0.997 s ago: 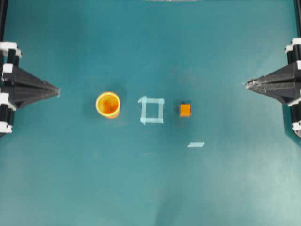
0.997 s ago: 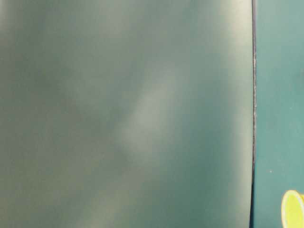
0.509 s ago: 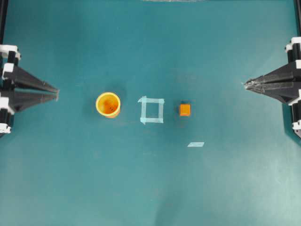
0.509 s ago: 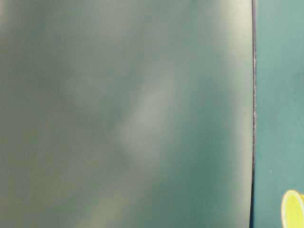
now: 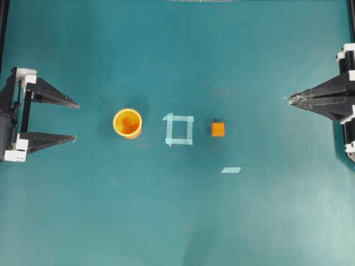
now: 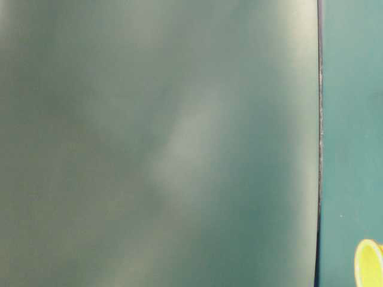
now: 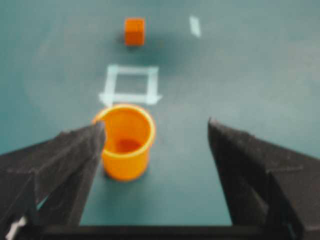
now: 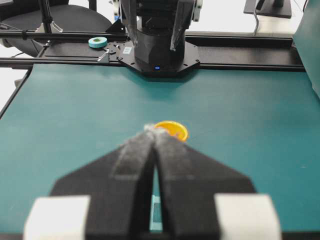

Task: Move the cup backward with left arm.
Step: 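Open the left gripper and advance it around the orange cup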

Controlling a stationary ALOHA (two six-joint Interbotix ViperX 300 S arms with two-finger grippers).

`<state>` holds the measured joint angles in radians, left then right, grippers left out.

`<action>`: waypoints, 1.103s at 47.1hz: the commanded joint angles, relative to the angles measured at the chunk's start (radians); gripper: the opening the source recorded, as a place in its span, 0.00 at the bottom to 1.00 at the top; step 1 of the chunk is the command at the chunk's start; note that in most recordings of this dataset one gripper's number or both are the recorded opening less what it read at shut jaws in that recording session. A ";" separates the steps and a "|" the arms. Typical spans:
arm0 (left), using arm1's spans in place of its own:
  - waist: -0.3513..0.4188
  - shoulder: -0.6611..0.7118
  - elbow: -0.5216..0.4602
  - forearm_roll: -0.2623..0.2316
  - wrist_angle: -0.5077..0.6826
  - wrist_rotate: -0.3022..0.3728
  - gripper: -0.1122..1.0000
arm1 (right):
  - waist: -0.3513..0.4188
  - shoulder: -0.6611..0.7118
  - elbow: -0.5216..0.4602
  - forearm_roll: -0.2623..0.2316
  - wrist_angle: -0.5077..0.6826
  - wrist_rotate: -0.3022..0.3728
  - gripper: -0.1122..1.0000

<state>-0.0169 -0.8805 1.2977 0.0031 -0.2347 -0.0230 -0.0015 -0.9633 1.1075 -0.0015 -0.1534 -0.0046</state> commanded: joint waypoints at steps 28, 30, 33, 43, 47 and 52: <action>0.115 0.353 0.075 0.005 -0.291 0.052 0.82 | -0.002 -0.015 -0.038 -0.005 0.002 -0.005 0.10; 0.117 0.388 0.071 0.003 -0.319 0.051 0.83 | -0.002 -0.014 -0.038 -0.005 -0.002 -0.005 0.10; 0.117 0.445 0.063 0.003 -0.370 0.051 0.84 | -0.002 -0.015 -0.038 -0.005 -0.003 -0.005 0.10; 0.117 0.626 0.028 0.005 -0.534 0.051 0.84 | -0.002 -0.021 -0.041 -0.005 -0.002 -0.005 0.10; 0.106 0.692 0.003 0.003 -0.561 0.049 0.84 | -0.002 -0.029 -0.041 -0.005 0.003 -0.005 0.10; 0.086 0.749 -0.025 0.003 -0.571 0.049 0.84 | -0.002 -0.037 -0.044 -0.005 0.003 -0.005 0.10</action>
<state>0.0844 -0.1611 1.3039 0.0046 -0.7885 0.0261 -0.0015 -0.9971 1.0953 -0.0046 -0.1473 -0.0077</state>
